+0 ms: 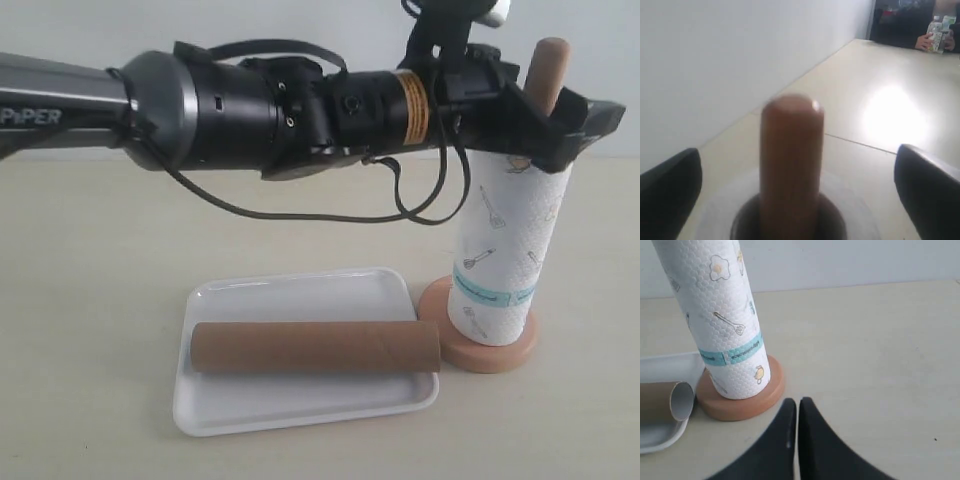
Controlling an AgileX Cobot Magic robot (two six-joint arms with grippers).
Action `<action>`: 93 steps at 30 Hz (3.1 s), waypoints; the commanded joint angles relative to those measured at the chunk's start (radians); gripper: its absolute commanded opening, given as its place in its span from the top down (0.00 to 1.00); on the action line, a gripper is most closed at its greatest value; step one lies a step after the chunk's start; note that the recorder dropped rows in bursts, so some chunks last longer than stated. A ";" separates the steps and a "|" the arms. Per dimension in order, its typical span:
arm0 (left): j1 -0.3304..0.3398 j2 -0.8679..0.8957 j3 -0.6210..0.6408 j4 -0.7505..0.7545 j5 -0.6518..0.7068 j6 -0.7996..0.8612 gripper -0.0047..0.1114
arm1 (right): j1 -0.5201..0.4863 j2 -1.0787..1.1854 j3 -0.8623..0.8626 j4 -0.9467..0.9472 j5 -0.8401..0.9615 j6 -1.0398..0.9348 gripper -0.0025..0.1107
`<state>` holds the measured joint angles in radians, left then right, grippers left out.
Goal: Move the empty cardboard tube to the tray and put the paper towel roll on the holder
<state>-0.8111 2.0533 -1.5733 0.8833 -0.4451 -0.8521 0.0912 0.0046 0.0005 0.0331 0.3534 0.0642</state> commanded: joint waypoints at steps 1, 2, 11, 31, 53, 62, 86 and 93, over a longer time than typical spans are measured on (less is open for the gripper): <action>0.000 -0.072 -0.002 0.002 0.011 0.009 0.12 | -0.002 -0.005 -0.001 -0.001 -0.013 0.004 0.97; 0.000 -0.089 -0.002 0.007 0.016 0.016 0.12 | -0.002 -0.005 -0.001 -0.001 -0.013 0.004 0.97; 0.000 -0.249 -0.002 0.025 0.214 -0.006 0.17 | -0.002 -0.005 -0.001 -0.001 -0.013 0.004 0.97; -0.002 -0.604 0.332 0.022 0.513 -0.003 0.92 | -0.002 -0.005 -0.001 -0.001 -0.013 0.004 0.97; -0.002 -1.208 0.943 -0.057 0.445 -0.010 0.92 | -0.002 -0.005 -0.001 -0.001 -0.015 0.004 0.97; 0.002 -1.239 0.943 -0.057 0.445 -0.010 0.92 | -0.002 -0.005 -0.001 -0.001 -0.013 0.004 0.97; 0.626 -1.806 1.286 -0.732 0.475 -1.048 0.92 | -0.002 -0.005 -0.001 -0.001 -0.013 0.004 0.97; 0.626 -1.806 1.293 -0.730 0.475 -1.051 0.92 | -0.002 -0.005 -0.001 -0.001 -0.013 0.004 0.97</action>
<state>-0.1878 0.2489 -0.2876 0.1599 0.0289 -1.9220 0.0912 0.0046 0.0005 0.0331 0.3534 0.0642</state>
